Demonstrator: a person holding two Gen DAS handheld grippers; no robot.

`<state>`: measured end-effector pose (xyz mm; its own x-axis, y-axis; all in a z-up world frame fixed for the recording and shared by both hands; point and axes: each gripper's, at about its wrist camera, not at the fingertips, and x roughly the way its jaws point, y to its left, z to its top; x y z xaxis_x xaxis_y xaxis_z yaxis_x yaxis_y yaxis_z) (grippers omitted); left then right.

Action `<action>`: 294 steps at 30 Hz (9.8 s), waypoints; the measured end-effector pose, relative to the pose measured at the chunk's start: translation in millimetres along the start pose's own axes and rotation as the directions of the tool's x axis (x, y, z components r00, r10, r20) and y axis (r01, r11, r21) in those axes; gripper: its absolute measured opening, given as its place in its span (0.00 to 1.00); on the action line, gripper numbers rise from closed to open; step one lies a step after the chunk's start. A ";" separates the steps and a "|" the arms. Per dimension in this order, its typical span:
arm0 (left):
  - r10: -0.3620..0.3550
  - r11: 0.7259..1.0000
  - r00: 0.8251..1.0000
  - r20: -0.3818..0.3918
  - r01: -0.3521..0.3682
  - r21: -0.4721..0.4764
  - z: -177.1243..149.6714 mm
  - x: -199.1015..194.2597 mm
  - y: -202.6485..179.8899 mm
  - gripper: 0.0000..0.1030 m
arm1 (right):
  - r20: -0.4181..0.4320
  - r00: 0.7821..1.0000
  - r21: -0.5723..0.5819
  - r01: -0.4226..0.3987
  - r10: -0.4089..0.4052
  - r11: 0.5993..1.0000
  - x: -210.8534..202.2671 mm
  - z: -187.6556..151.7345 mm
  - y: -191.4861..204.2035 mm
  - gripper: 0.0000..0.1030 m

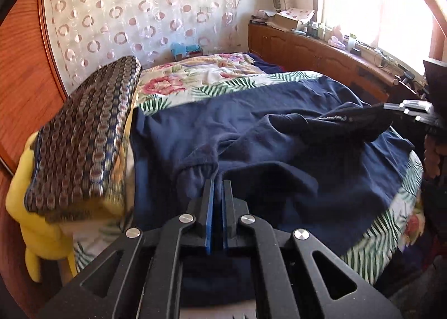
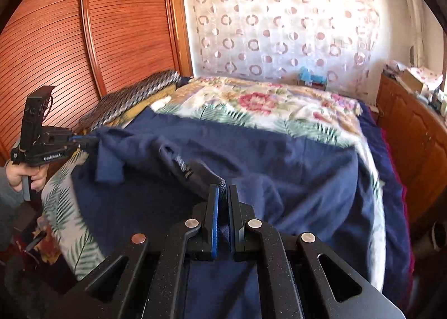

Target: Fold small clothes

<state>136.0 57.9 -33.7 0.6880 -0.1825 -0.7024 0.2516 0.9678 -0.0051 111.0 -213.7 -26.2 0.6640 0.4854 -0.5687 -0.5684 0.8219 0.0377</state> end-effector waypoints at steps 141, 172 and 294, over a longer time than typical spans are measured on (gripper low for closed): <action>0.155 0.953 0.986 0.067 -0.131 -0.275 -71.8 -21.3 25.4 0.74 | -0.092 0.991 0.144 0.108 -0.095 0.984 -63.3 -66.1 8.2 0.03; 0.075 0.947 0.997 -0.031 -0.081 -0.310 -74.3 12.5 39.5 0.52 | -0.140 0.969 0.017 0.208 -0.204 0.978 20.2 -50.7 64.4 0.73; -0.157 0.981 0.980 0.121 0.168 -0.093 16.7 5.6 -79.2 0.80 | -0.142 0.987 -0.117 0.052 -0.069 0.992 43.2 43.9 11.6 0.04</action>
<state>131.3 -22.6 -25.3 0.7174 -0.3514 -0.6016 0.2990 0.9352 -0.1897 154.4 -170.2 -14.3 0.6259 0.3803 -0.6809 -0.5860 0.8054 -0.0888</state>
